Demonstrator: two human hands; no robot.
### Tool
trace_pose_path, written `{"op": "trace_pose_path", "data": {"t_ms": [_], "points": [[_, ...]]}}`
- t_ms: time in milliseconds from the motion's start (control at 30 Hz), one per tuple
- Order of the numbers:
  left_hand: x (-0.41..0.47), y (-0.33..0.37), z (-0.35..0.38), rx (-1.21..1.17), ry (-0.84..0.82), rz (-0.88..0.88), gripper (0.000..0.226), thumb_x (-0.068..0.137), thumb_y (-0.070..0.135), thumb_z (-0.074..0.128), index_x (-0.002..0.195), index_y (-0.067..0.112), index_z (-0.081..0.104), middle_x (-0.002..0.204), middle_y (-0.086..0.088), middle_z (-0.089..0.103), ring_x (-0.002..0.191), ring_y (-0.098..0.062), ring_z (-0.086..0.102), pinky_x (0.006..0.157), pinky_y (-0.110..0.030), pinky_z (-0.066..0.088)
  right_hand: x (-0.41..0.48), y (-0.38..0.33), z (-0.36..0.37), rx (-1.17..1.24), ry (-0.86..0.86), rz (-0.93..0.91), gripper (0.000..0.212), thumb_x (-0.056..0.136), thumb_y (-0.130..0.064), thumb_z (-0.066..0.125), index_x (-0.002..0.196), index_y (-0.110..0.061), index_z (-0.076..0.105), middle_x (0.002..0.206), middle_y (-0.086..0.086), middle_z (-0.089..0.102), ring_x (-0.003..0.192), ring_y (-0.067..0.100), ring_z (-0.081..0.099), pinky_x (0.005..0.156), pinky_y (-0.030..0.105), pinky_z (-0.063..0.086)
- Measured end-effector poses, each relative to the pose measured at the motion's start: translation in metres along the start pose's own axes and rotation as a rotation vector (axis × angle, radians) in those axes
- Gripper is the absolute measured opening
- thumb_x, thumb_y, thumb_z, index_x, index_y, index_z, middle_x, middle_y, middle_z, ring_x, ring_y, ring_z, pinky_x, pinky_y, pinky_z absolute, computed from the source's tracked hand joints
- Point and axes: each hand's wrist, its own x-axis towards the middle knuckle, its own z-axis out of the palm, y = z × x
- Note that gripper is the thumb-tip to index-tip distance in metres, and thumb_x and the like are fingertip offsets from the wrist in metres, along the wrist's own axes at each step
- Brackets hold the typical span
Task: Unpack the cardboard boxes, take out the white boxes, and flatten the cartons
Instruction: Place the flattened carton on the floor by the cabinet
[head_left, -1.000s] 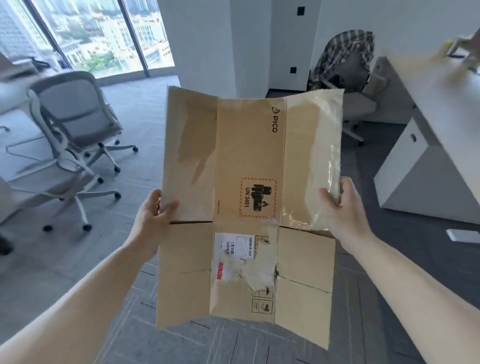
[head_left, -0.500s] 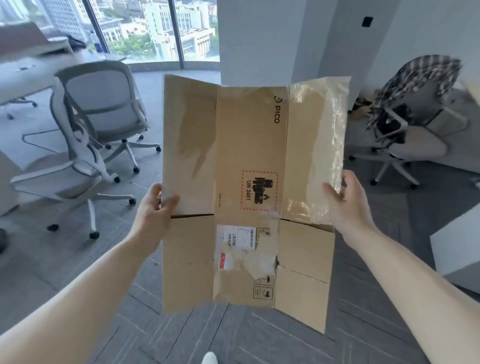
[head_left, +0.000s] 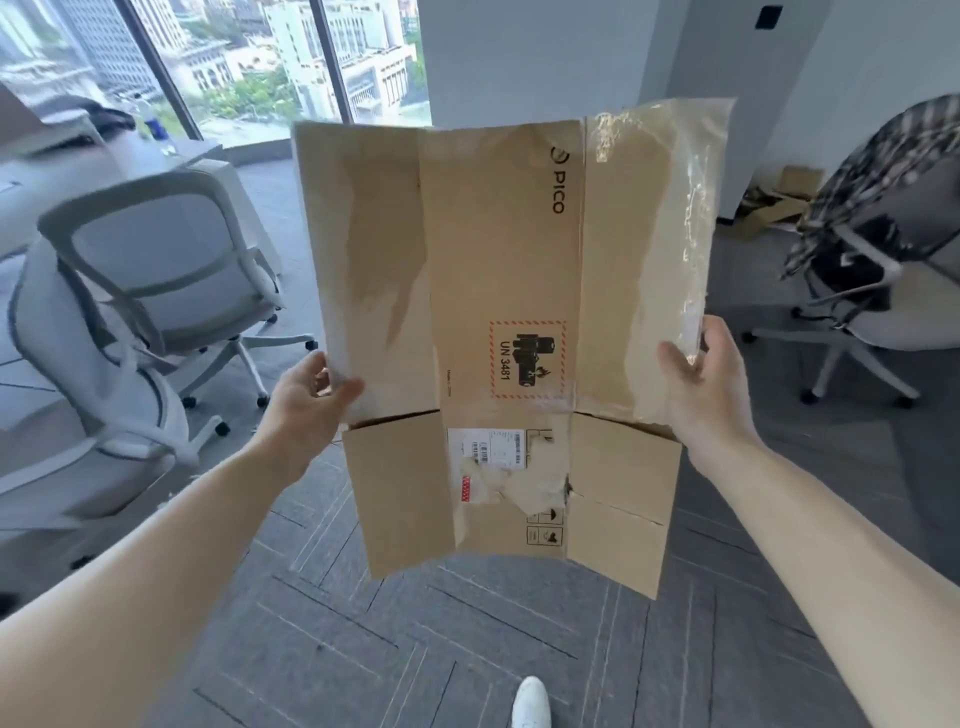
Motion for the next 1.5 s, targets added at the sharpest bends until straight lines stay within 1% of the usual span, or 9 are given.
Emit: {"op": "trace_pose_path", "data": {"t_ms": [333, 567, 700, 833, 900, 1000, 1133, 1233, 1500], "points": [[0.196, -0.001, 0.011, -0.037, 0.042, -0.181, 0.01, 0.099, 0.007, 0.068, 0.105, 0.013, 0.064, 0.114, -0.017, 0.072, 0.111, -0.037, 0.069, 0.092, -0.039, 0.057, 0.179, 0.011, 0.084, -0.201, -0.145, -0.126, 0.014, 0.107, -0.021, 0.049, 0.111, -0.034, 0.052, 0.095, -0.019, 0.068, 0.076, 0.003, 0.063, 0.06, 0.01, 0.044], [0.348, 0.001, 0.013, 0.039, 0.242, -0.208, 0.092, 0.076, 0.032, 0.092, 0.149, 0.023, 0.036, 0.12, 0.001, 0.056, 0.118, -0.023, 0.059, 0.11, -0.045, 0.047, 0.26, 0.021, 0.143, -0.382, -0.209, -0.2, 0.015, 0.11, -0.023, 0.043, 0.112, -0.037, 0.049, 0.087, -0.018, 0.069, 0.052, 0.006, 0.054, 0.045, 0.014, 0.034], [0.428, 0.0, 0.035, 0.36, -0.103, 0.052, 0.117, 0.064, 0.047, 0.095, 0.154, 0.051, 0.02, 0.163, 0.005, 0.032, 0.144, -0.022, 0.034, 0.118, -0.051, 0.031, 0.306, 0.04, 0.186, -0.527, -0.25, -0.258, 0.014, 0.11, -0.022, 0.045, 0.12, -0.029, 0.05, 0.089, -0.011, 0.071, 0.054, 0.003, 0.055, 0.049, 0.028, 0.039], [0.494, 0.002, 0.082, 0.247, -0.356, 0.193, 0.084, 0.068, 0.039, 0.097, 0.137, 0.055, 0.05, 0.135, 0.013, 0.066, 0.12, -0.003, 0.063, 0.091, -0.024, 0.057, 0.339, 0.078, 0.231, -0.643, -0.336, -0.238, 0.017, 0.109, -0.026, 0.044, 0.124, -0.031, 0.049, 0.091, -0.003, 0.07, 0.071, 0.016, 0.065, 0.062, 0.039, 0.055], [0.526, -0.007, 0.102, 0.298, -0.403, 0.149, 0.051, 0.069, 0.039, 0.094, 0.114, 0.028, 0.074, 0.103, 0.001, 0.079, 0.095, -0.017, 0.075, 0.077, -0.039, 0.064, 0.358, 0.102, 0.249, -0.682, -0.354, -0.23, 0.019, 0.108, -0.031, 0.041, 0.125, -0.031, 0.049, 0.091, -0.002, 0.07, 0.073, 0.019, 0.066, 0.064, 0.042, 0.057], [0.567, -0.042, 0.123, 0.347, -0.486, 0.045, 0.047, 0.073, 0.038, 0.091, 0.097, 0.0, 0.075, 0.096, -0.021, 0.077, 0.095, -0.041, 0.073, 0.086, -0.06, 0.059, 0.393, 0.144, 0.271, -0.704, -0.405, -0.218, 0.017, 0.107, -0.031, 0.041, 0.123, -0.032, 0.046, 0.084, -0.005, 0.068, 0.065, 0.015, 0.064, 0.06, 0.042, 0.057], [0.611, -0.113, 0.152, 0.243, -0.5, -0.103, 0.01, 0.079, 0.024, 0.089, 0.087, 0.025, 0.083, 0.09, 0.001, 0.081, 0.085, -0.016, 0.078, 0.071, -0.028, 0.062, 0.436, 0.211, 0.307, -0.774, -0.519, -0.216, 0.018, 0.109, -0.026, 0.043, 0.126, -0.031, 0.044, 0.071, -0.004, 0.064, 0.051, 0.017, 0.061, 0.049, 0.043, 0.056], [0.637, -0.17, 0.177, 0.218, -0.545, -0.176, 0.013, 0.081, 0.023, 0.087, 0.09, 0.03, 0.083, 0.094, 0.0, 0.081, 0.088, -0.016, 0.078, 0.067, -0.017, 0.058, 0.454, 0.269, 0.333, -0.803, -0.57, -0.199, 0.018, 0.109, -0.022, 0.046, 0.125, -0.031, 0.043, 0.068, -0.006, 0.059, 0.05, 0.016, 0.057, 0.046, 0.04, 0.053], [0.722, -0.336, 0.248, 0.18, -0.591, -0.338, 0.028, 0.078, 0.028, 0.085, 0.1, 0.012, 0.079, 0.099, -0.004, 0.081, 0.094, -0.02, 0.077, 0.086, -0.036, 0.057, 0.492, 0.444, 0.411, -0.812, -0.649, -0.046, 0.029, 0.109, -0.017, 0.046, 0.127, -0.039, 0.039, 0.088, -0.007, 0.063, 0.067, 0.014, 0.06, 0.061, 0.043, 0.056]]}}
